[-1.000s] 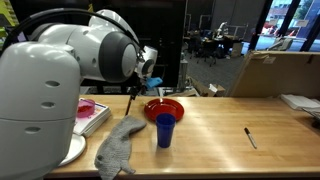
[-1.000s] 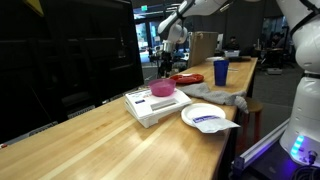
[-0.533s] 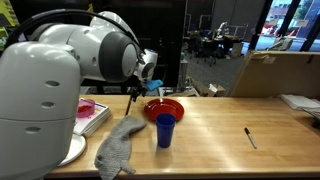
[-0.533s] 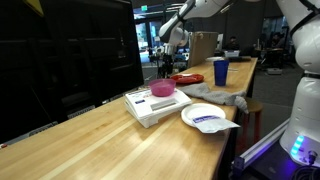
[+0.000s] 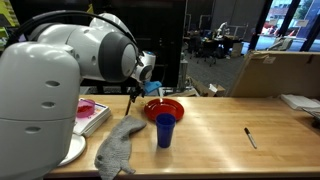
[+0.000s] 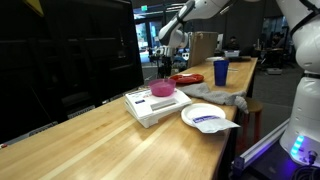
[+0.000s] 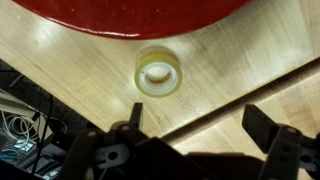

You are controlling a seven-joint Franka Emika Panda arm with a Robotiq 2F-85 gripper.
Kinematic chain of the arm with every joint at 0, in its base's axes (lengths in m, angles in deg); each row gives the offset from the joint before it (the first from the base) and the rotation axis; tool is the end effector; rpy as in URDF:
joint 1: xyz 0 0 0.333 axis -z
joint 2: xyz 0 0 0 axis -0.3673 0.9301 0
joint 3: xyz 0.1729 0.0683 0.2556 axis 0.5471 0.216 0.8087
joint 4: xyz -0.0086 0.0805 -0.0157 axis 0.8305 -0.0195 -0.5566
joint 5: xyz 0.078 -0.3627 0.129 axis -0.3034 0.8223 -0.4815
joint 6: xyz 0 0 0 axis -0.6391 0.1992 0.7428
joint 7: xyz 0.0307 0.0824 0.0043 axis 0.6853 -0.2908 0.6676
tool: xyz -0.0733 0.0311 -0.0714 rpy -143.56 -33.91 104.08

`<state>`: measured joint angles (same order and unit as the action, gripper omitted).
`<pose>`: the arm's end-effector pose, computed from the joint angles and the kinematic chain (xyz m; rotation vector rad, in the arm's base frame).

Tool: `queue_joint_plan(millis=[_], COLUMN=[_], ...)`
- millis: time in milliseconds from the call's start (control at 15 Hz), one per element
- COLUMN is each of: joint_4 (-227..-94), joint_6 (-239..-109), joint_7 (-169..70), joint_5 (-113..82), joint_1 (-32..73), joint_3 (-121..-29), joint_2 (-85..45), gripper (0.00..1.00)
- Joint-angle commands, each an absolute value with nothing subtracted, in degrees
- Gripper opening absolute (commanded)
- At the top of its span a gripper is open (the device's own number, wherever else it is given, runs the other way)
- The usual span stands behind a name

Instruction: Move the cup to the right then place the tape on the plate

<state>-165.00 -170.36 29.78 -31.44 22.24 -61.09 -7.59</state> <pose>0.6728 0.1030 0.3213 -2.3517 -1.7872 -0.3198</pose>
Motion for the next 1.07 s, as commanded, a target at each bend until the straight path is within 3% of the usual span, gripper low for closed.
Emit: queue_joint_plan(millis=[0,1000], joint_4=[-167.64,-174.07], joint_6=[-173.94,-178.88], joint_7=[26.25,14.83], joint_5=[-30.83,-23.36], joint_1=[21.62,21.4], joint_3=[-60.78,-61.82], joint_2=[-9.56,-11.26], gripper=[1.0,1.0])
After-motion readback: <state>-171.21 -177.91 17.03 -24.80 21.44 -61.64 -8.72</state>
